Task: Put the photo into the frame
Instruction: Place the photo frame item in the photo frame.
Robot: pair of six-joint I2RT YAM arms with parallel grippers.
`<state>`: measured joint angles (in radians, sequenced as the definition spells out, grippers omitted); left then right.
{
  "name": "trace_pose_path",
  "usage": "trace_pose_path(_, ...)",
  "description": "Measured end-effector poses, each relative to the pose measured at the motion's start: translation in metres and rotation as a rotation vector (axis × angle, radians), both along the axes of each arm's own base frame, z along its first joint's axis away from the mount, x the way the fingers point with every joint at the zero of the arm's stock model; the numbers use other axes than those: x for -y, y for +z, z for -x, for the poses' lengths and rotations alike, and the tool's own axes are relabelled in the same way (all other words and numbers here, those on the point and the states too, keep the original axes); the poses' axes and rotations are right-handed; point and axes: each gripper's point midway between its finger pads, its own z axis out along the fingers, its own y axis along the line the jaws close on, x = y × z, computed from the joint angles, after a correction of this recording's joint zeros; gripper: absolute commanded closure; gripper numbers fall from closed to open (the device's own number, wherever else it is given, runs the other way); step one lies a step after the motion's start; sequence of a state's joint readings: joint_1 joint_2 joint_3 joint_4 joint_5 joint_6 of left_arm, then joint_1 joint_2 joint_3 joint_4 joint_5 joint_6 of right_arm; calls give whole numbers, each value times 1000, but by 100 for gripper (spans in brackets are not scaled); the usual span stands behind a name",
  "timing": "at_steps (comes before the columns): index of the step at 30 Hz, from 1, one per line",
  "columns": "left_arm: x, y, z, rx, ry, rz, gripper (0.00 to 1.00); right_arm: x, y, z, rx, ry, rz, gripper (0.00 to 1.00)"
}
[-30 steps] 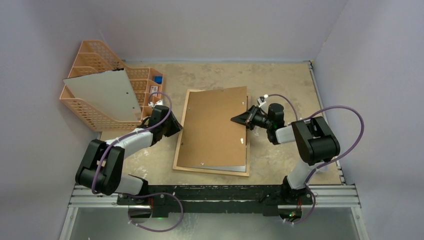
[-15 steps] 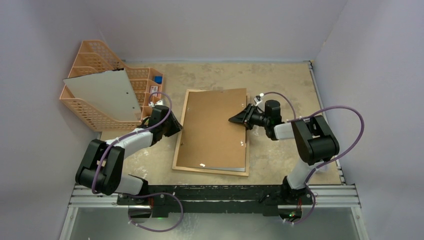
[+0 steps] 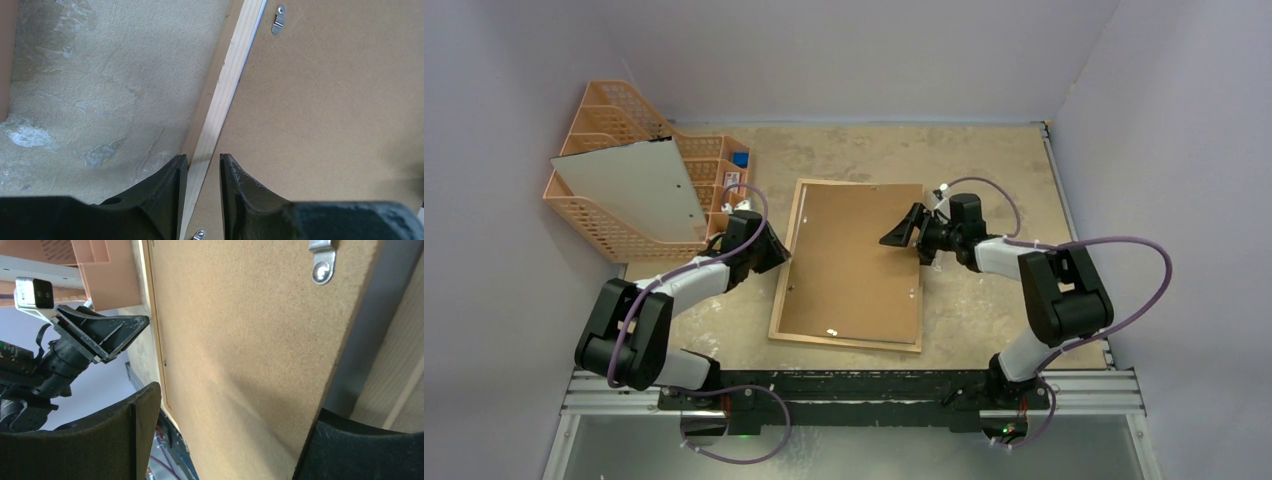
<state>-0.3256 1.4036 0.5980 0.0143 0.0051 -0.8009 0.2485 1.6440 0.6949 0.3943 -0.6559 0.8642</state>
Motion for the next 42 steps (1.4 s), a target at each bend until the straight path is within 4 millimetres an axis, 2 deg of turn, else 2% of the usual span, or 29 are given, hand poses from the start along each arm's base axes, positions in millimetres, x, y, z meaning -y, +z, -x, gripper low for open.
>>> trace_pose_path(4,1,1,-1,6,-1,3,66,7,3,-3,27,-6,70,20)
trace_pose_path(10,1,1,-1,6,-2,3,65,16,-12,-1,8,-7,146,25)
trace_pose_path(21,2,1,-1,5,-5,6,66,10,-16,-9,22,18,163,31)
trace_pose_path(24,2,1,-1,4,-5,6,66,8,-19,-9,23,33,171,30)
trace_pose_path(29,2,1,-1,4,-6,6,66,7,-20,-10,23,38,208,18)
trace_pose_path(38,2,1,-1,4,-7,6,63,21,-8,-23,99,-17,374,14)
trace_pose_path(42,2,1,-1,4,-10,6,62,30,-15,-22,93,-27,440,15)
